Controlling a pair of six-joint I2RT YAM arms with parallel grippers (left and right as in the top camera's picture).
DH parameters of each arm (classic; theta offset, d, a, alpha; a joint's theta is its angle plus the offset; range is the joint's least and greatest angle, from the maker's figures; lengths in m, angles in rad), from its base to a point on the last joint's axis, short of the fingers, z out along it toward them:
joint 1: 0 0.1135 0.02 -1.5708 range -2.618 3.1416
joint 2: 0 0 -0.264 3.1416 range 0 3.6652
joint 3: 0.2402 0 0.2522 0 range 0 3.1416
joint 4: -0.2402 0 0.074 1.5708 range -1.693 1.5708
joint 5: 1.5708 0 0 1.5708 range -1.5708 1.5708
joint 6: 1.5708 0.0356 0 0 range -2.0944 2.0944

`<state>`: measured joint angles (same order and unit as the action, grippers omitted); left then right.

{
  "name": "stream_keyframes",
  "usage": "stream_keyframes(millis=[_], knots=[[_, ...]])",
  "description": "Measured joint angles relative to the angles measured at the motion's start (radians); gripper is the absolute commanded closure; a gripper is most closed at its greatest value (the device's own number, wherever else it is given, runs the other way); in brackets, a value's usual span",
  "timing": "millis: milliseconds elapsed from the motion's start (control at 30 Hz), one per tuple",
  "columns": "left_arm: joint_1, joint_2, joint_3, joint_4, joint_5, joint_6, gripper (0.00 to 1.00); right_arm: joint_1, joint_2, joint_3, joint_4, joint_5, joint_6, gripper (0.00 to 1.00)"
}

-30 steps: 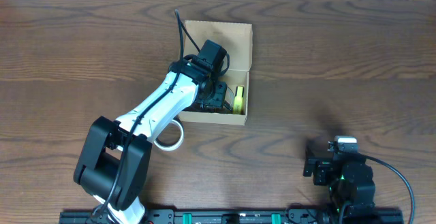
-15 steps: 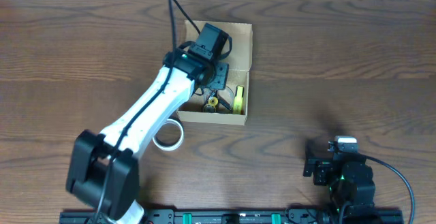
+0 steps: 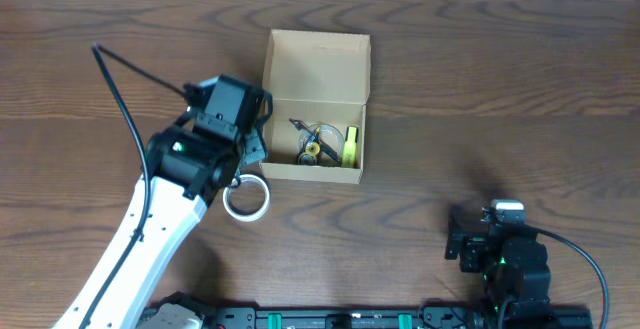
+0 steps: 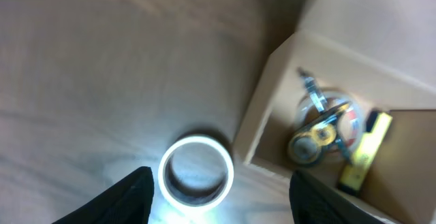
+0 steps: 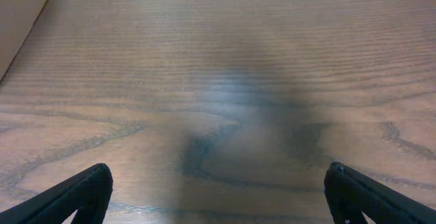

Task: Pack container
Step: 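Move the left gripper to the clear tape roll and grasp its rim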

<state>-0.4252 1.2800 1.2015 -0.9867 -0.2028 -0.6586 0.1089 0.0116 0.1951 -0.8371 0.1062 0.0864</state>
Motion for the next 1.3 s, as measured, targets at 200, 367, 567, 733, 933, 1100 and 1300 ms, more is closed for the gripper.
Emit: stream_keyframes(millis=[200, 367, 567, 733, 933, 1100, 1300], knots=[[0.0, -0.063, -0.201, 0.045, 0.001, -0.204, 0.34, 0.0, 0.0, 0.0, 0.0, 0.0, 0.0, 0.01], [0.0, -0.072, -0.357, 0.135, 0.019, -0.368, 0.34, 0.0, 0.0, 0.0, 0.0, -0.001, 0.0, 0.01], [0.0, -0.072, -0.491, 0.272, 0.057, -0.483, 0.34, 0.0, 0.0, 0.0, -0.001, -0.001, 0.0, 0.01], [0.0, -0.072, -0.601, 0.349, 0.109, -0.568, 0.34, 0.0, 0.0, 0.0, -0.001, -0.001, 0.0, 0.01], [0.0, -0.071, -0.62, 0.366, 0.148, -0.595, 0.37, 0.0, 0.0, 0.0, 0.0, -0.001, 0.0, 0.01], [0.0, -0.014, -0.62, 0.367, 0.171, -0.599, 0.39, 0.0, 0.0, 0.0, 0.0, -0.001, 0.0, 0.01], [0.0, 0.06, -0.62, 0.386, 0.198, -0.601, 0.45, 0.0, 0.0, 0.0, 0.0, -0.001, 0.0, 0.01]])
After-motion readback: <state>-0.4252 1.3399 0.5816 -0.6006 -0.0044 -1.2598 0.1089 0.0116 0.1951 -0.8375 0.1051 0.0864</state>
